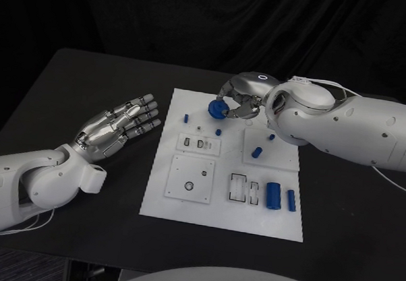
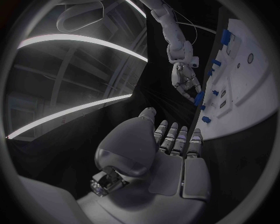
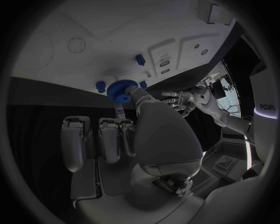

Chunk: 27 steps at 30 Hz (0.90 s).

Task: Assemble the parts on the task board

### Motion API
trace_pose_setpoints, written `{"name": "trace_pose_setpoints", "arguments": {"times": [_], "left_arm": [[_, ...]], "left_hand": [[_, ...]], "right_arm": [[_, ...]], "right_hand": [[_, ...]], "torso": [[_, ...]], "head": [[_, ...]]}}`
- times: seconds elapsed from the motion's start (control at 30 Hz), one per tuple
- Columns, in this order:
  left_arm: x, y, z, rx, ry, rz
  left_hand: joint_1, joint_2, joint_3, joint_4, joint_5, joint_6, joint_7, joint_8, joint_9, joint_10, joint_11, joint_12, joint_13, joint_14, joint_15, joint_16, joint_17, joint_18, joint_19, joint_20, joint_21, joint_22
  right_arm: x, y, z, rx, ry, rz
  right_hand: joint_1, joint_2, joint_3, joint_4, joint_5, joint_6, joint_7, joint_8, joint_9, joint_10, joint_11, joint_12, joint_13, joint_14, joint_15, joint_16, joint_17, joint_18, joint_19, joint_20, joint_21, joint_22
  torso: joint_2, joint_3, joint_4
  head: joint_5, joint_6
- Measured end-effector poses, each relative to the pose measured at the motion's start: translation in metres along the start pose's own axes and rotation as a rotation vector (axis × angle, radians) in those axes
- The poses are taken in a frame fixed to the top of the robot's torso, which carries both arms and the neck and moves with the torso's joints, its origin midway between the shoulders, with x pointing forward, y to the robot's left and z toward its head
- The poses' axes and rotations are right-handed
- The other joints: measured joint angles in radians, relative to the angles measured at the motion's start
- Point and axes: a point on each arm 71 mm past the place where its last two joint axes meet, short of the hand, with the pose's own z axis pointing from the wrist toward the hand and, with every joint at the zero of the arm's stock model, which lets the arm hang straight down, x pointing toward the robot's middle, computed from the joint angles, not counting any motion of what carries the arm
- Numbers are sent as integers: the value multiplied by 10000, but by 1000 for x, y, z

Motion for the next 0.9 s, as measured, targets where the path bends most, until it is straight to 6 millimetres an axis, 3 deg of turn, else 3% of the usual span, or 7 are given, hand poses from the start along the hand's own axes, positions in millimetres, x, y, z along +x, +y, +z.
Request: {"name": "trace_pose_setpoints", "arguments": {"times": [0.53, 0.6, 0.73, 0.8, 0.83, 0.87, 0.9], "left_arm": [[2, 1, 1, -5, 77, -54], [2, 1, 2, -6, 87, -62], [2, 1, 2, -7, 91, -65], [1, 1, 1, -7, 87, -64], [1, 1, 1, -8, 86, -63], [1, 1, 1, -8, 84, -62], [1, 1, 1, -8, 84, -61]], "left_hand": [[0, 0, 27, -27, 0, 0, 0, 0, 0, -28, -28, 0, 0, -27, 27, 0, -9, 0, 0, 0, 0, 0], [0, 0, 27, -27, 0, 0, 0, 0, 0, -28, -28, 0, 0, -36, 35, 0, -10, 0, 0, 0, 0, 0], [0, 0, 27, -27, 0, 0, 0, 0, 0, -28, -28, 0, 0, -35, 35, 0, -10, 0, 0, 0, 0, 0], [0, 0, 27, -27, 0, 0, 0, 0, 0, -28, -28, 0, 0, -35, 35, 0, -10, -1, 0, 0, 0, 0], [0, 0, 27, -27, 0, 0, 0, 0, 0, -28, -28, 0, 0, -36, 36, 0, -10, 0, 0, 0, 0, 0], [0, 0, 27, -27, 0, 0, 0, 0, 0, -28, -28, 0, 0, -35, 35, 0, -9, 0, 0, 0, 0, 0], [0, 0, 27, -27, 0, 0, 0, 0, 0, -28, -28, 0, 0, -35, 35, 0, -9, 0, 0, 0, 0, 0]], "right_arm": [[8, 3, 13, 276, 436, -363], [7, 3, 13, 288, 435, -383], [7, 3, 15, 329, 447, -432], [8, 2, 16, 351, 501, -456], [9, 2, 16, 356, 531, -463], [10, 3, 16, 359, 570, -469], [10, 3, 16, 359, 599, -472]], "right_hand": [[-86, -71, 287, -35, -227, -218, 117, 79, 11, -38, 38, 0, -2, -37, 37, -41, -1, 0, 6, 5, -39, 0], [-138, -123, 371, -40, -301, -302, 129, 372, 14, -38, 38, 0, -2, -33, 41, -41, 0, 1, 36, 36, -48, 0], [-181, -161, 491, -16, -456, -548, 163, 653, 17, -3, 74, 0, -2, -8, 66, -118, -1, 1, -2, 74, -137, 0], [-235, -168, 597, -37, -545, -814, 168, 633, 91, -21, 92, 0, -3, -9, 66, -233, 0, 1, -2, 74, -261, 0], [-312, -167, 657, -35, -594, -1047, 155, 350, 1639, -21, 92, 0, -2, -9, 66, -303, -1, 1, -2, 73, -306, 0], [-361, -161, 705, -38, -620, -1180, 148, 173, 2069, -20, 92, 0, -3, -9, 66, -314, -1, 1, -2, 73, -337, 0], [-363, -159, 706, -38, -620, -1253, 143, 53, 2210, -21, 92, 0, -3, -8, 66, -350, -1, 1, -2, 73, -337, 0]], "torso": [[15, 9, 2], [15, 9, 1], [12, 7, -6], [12, 7, -11], [12, 7, -12], [12, 7, -12], [11, 7, -11]], "head": [[-36, -52], [-37, -54], [-30, -64], [-28, -66], [-24, -67], [-22, -67], [-22, -68]]}}
